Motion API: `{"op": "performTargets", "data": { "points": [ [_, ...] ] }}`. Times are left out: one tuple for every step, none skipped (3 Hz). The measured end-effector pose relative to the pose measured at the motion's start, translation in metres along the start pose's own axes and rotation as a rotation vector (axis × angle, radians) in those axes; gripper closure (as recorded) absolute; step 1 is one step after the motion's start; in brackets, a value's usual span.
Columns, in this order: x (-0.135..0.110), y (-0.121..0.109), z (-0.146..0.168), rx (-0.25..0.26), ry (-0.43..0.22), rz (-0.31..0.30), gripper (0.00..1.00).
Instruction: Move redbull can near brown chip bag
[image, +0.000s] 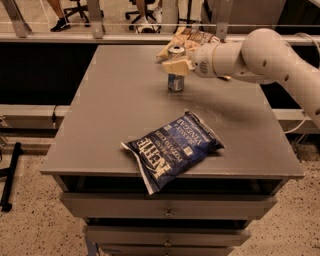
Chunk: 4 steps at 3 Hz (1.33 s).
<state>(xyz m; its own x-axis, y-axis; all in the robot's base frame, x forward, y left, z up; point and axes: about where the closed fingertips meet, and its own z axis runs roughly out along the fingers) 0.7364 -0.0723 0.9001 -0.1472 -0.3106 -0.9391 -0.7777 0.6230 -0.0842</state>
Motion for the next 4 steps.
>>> {"op": "performTargets", "data": {
  "points": [
    [0.000, 0.000, 0.000, 0.000, 0.000, 0.000, 0.53],
    [-0.001, -0.032, -0.044, 0.101, -0.029, -0.005, 0.29],
    [-0.001, -0.060, -0.087, 0.194, -0.057, -0.011, 0.05],
    [0.003, -0.072, -0.107, 0.234, -0.071, -0.004, 0.07]
  ]
}}
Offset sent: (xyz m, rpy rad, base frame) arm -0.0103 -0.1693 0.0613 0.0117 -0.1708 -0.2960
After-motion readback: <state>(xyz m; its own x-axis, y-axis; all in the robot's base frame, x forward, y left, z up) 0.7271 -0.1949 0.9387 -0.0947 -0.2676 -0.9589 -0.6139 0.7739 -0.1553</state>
